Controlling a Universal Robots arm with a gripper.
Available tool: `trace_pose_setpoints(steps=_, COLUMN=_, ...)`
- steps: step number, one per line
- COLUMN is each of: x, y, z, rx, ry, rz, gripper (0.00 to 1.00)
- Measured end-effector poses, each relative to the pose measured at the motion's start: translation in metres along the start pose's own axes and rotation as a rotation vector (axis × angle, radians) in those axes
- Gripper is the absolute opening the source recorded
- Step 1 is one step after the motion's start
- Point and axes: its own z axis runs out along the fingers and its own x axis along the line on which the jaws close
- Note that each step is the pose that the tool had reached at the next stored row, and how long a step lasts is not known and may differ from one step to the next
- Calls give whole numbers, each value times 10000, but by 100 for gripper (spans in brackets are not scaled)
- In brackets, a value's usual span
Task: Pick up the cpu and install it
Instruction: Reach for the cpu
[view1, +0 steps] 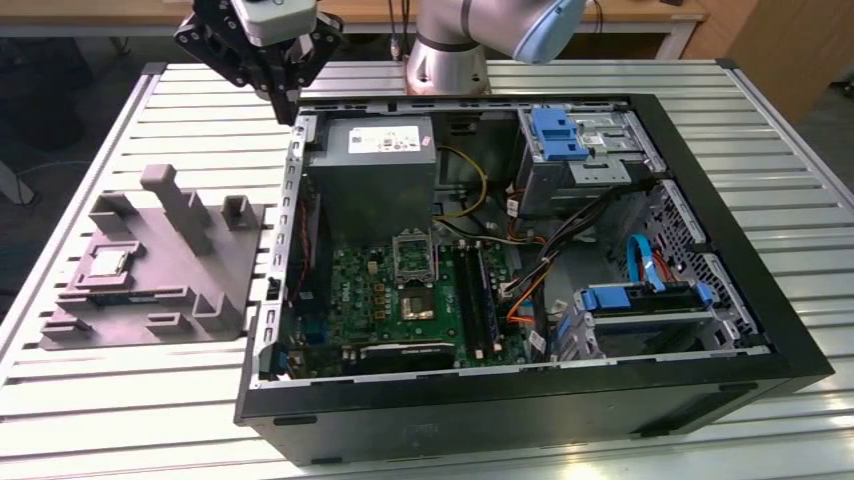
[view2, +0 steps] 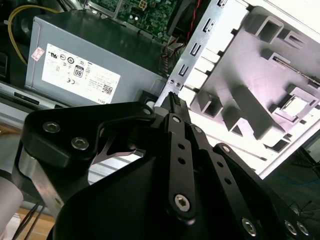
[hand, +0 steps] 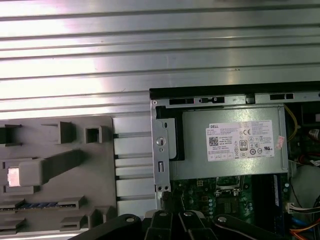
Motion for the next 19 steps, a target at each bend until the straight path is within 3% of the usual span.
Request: trace_pose_setpoints(steps=19, x=56, y=-4, z=-1, rx=0, ry=0, rz=0, gripper=11)
